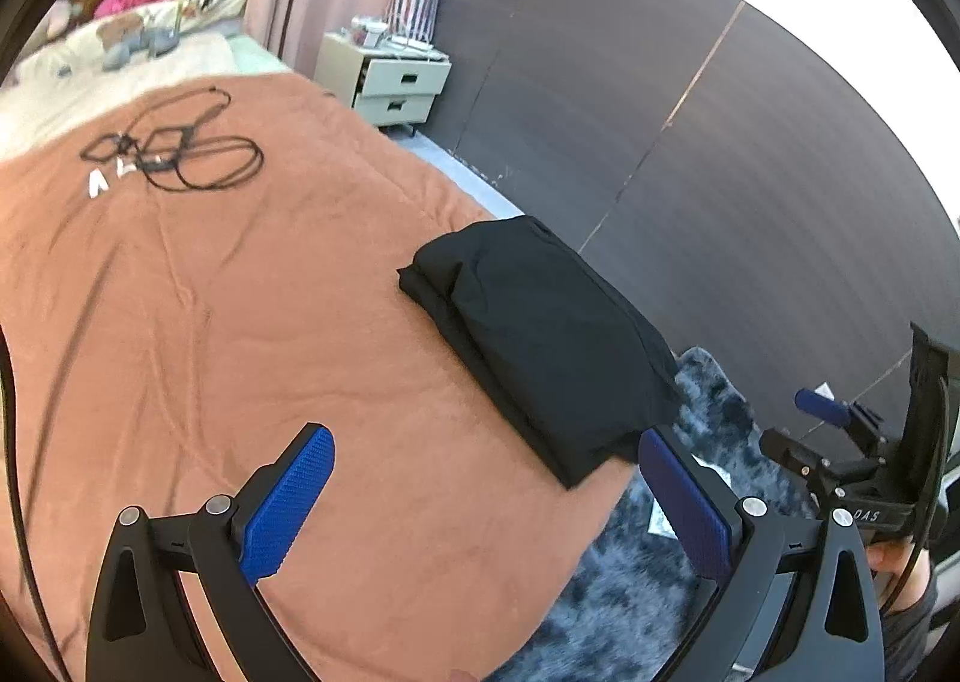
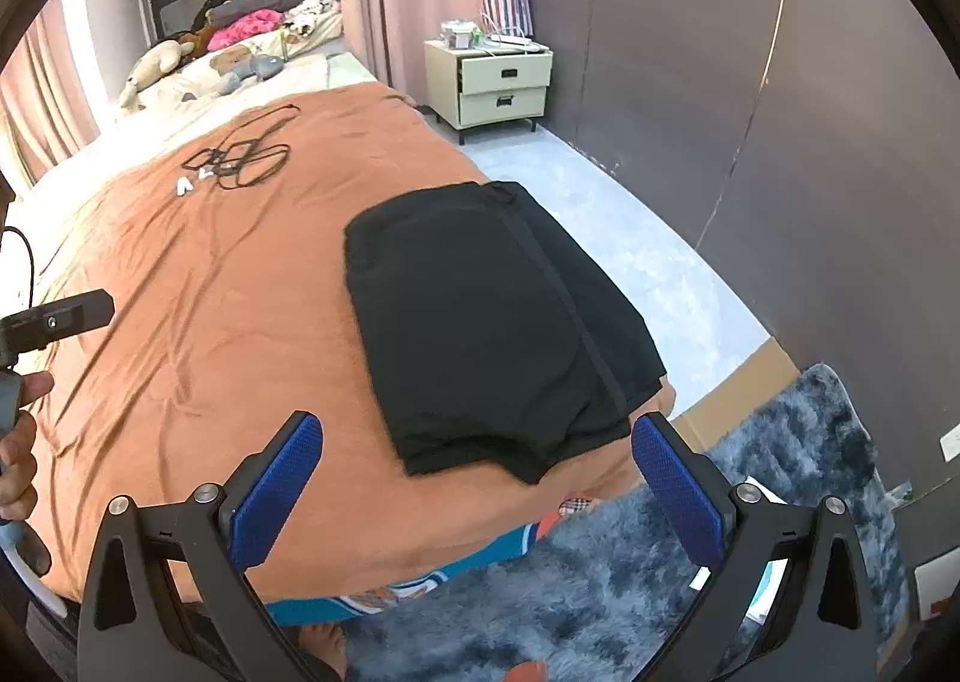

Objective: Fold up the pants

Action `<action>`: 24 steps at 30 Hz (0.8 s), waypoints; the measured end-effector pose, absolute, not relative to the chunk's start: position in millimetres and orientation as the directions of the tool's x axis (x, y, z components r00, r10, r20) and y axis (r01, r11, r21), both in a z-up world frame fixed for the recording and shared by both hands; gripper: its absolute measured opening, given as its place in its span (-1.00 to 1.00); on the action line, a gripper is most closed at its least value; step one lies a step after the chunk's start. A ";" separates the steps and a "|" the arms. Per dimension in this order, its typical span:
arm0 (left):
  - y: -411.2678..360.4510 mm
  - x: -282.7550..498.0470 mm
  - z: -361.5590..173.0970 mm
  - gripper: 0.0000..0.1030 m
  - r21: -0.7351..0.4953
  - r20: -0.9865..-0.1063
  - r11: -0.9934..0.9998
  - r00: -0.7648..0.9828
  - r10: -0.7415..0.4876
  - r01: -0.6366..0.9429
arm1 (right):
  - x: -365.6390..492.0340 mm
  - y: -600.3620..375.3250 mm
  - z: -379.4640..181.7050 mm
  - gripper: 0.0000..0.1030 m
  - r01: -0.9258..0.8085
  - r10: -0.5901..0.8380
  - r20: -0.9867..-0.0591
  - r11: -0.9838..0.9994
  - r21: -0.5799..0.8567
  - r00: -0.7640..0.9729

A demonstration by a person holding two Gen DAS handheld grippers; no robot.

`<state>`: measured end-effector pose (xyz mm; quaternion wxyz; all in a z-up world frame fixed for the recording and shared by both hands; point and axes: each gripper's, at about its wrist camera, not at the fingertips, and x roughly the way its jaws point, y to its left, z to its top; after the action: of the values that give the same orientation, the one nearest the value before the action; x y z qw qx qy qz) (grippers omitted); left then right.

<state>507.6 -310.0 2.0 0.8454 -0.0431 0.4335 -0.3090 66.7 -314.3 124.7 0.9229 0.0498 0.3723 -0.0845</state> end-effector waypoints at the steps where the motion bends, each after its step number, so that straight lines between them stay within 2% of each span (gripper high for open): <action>1: -307.6 504.0 5.5 0.99 -0.331 -0.703 0.806 0.442 -0.558 0.491 | 57.8 -307.1 125.3 1.00 0.192 -0.119 -0.691 0.981 0.029 0.713; 13: -256.3 423.8 64.7 0.99 -0.208 -0.631 0.821 0.569 -0.528 0.531 | -19.6 -262.2 132.6 1.00 0.190 -0.121 -0.632 0.981 0.042 0.765; 24: -191.4 350.4 95.1 0.99 -0.168 -0.556 0.845 0.659 -0.507 0.508 | -83.8 -214.0 136.1 1.00 0.140 -0.081 -0.571 0.988 0.060 0.817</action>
<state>350.4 -191.4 95.1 0.9107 0.0009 0.3050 -0.2786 -83.8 -214.0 136.1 0.9518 0.0494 0.2971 -0.0579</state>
